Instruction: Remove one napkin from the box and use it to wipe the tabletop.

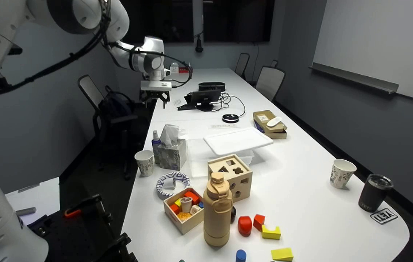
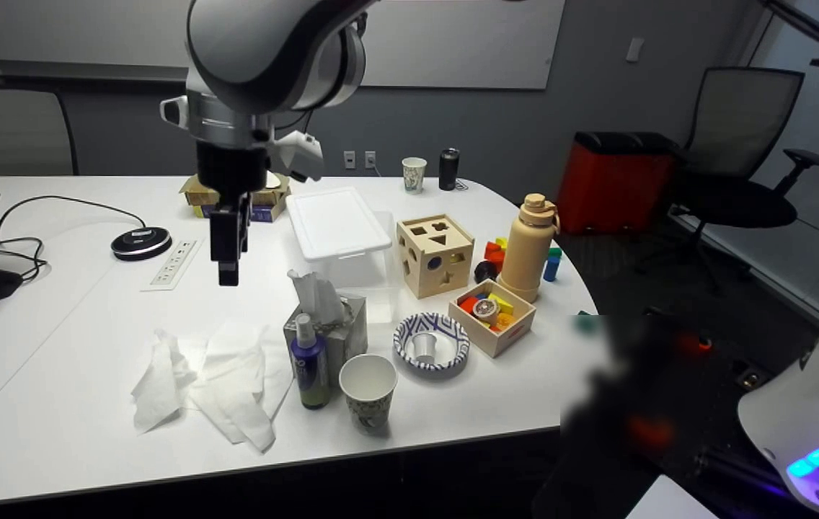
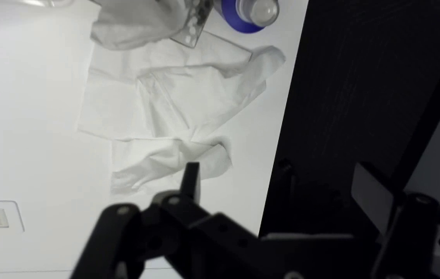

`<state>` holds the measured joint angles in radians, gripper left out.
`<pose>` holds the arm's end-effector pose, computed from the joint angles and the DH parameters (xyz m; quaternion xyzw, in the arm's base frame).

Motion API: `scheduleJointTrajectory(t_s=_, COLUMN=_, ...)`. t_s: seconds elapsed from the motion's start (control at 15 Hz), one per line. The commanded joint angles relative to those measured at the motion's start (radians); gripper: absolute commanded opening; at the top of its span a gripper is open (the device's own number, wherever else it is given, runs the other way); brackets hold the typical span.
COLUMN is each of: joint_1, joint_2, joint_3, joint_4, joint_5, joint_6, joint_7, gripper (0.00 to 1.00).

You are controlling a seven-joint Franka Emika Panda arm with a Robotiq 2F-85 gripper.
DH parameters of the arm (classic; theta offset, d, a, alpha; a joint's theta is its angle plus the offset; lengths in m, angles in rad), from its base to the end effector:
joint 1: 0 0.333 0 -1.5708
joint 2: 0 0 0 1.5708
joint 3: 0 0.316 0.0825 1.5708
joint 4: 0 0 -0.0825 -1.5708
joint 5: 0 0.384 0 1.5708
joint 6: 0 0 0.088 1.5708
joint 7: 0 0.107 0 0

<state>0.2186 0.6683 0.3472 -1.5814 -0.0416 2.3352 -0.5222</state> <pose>0.6192 0.3477 0.2761 -0.8647 -0.4907 -0.0599 0.0893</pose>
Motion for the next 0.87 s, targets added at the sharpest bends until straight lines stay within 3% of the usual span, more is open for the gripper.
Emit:
scheduleJointTrajectory(t_s=0.0, joint_1=0.008, joint_2=-0.161, joint_3=-0.045, joint_4=-0.096, joint_5=-0.014, joint_6=-0.135, joint_7=0.104, gripper=1.0)
scheduleJointTrajectory(t_s=0.47, joint_1=0.009, joint_2=-0.291, joint_3=-0.113, joint_4=-0.164, joint_5=-0.042, joint_6=-0.24, joint_7=0.247, gripper=1.0)
scheduleJointTrajectory(t_s=0.8, joint_1=0.014, joint_2=-0.315, joint_3=-0.141, joint_4=-0.193, joint_5=-0.082, joint_6=-0.23, joint_7=0.302, gripper=1.0)
